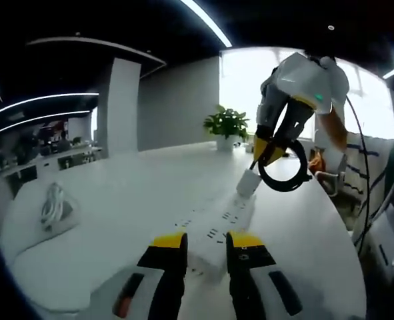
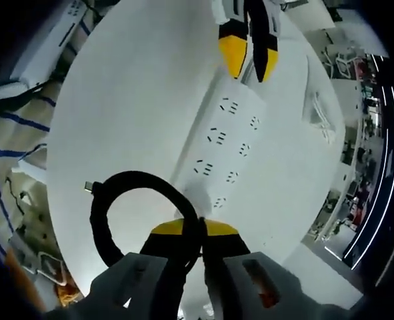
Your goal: Straighten the power strip on the desk, plug the charger into it
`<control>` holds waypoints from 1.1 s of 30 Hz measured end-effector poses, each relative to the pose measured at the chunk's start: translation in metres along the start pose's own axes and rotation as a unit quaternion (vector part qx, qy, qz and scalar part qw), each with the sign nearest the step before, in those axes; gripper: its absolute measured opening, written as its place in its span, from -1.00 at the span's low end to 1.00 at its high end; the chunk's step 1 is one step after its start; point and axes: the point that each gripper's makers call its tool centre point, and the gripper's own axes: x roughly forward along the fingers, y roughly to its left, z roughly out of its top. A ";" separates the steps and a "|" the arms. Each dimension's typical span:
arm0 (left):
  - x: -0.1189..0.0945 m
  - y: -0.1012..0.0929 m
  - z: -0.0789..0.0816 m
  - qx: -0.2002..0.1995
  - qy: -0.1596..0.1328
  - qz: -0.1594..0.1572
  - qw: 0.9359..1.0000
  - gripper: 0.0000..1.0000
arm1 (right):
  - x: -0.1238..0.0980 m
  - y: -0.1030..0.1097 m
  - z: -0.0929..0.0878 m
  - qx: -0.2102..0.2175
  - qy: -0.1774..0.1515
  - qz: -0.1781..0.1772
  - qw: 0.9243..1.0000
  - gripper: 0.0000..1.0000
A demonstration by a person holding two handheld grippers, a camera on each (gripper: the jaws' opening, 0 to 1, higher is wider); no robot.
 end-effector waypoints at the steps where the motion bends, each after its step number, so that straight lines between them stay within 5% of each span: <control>1: 0.000 0.000 0.000 0.001 0.000 0.000 1.000 -0.55 | 0.000 0.000 0.000 0.000 -0.001 -0.002 1.000 -0.86; 23: -0.004 0.003 0.000 0.007 0.002 0.006 1.000 -0.55 | -0.009 -0.002 0.006 0.023 -0.047 -0.052 0.997 -0.83; 33: -0.004 0.002 0.000 0.010 0.002 0.005 1.000 -0.54 | -0.029 -0.017 0.012 0.025 -0.082 -0.117 0.989 -0.85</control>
